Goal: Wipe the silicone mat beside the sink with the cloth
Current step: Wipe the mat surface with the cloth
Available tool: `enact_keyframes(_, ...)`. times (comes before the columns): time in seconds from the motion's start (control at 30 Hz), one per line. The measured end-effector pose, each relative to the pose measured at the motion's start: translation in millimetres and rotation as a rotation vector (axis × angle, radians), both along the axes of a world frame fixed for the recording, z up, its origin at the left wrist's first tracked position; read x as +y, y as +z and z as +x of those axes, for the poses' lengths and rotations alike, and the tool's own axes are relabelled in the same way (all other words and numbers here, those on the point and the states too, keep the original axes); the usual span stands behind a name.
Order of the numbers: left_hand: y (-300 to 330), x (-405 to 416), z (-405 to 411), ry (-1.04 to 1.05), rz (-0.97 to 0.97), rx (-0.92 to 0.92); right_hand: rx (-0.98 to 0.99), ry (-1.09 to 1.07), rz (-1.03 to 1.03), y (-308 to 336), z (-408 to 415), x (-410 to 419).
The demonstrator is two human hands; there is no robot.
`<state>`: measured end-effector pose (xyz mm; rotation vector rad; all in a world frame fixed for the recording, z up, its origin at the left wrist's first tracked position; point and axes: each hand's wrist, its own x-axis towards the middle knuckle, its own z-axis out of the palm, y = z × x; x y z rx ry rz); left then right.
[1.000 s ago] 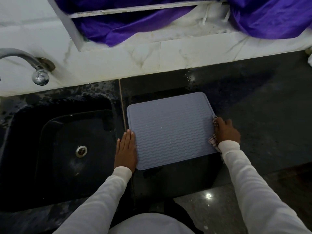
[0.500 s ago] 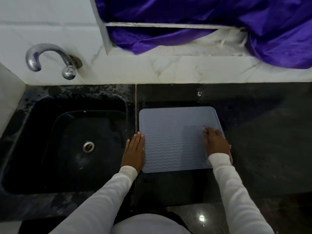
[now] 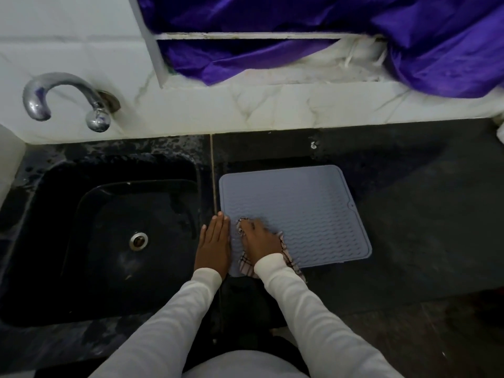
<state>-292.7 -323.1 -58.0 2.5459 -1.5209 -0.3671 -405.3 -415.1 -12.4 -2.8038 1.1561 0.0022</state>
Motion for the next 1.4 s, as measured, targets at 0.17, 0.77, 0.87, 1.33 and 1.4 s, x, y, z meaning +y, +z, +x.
enact_keyframes(0.17,-2.2,-0.2,0.1,0.019,-0.044,0.065,-0.045,-0.166,0.076,-8.9,-37.6,-38.6)
enact_keyframes(0.77,2.6,0.3,-3.9,0.033,-0.044,0.038,0.075,-0.549,0.093,4.7,-171.7,-176.1)
enact_keyframes(0.87,2.6,-0.5,-6.6,0.052,-0.062,0.056,0.046,-0.585,0.112,1.7,-170.8,-175.7)
enact_keyframes(1.33,7.9,-3.5,-8.3,0.066,-0.039,0.087,-0.015,-0.675,0.145,1.9,-170.5,-179.9)
enact_keyframes(1.4,8.5,-3.2,-8.2,0.057,-0.034,0.085,-0.074,-0.655,0.127,5.5,-168.0,-176.8)
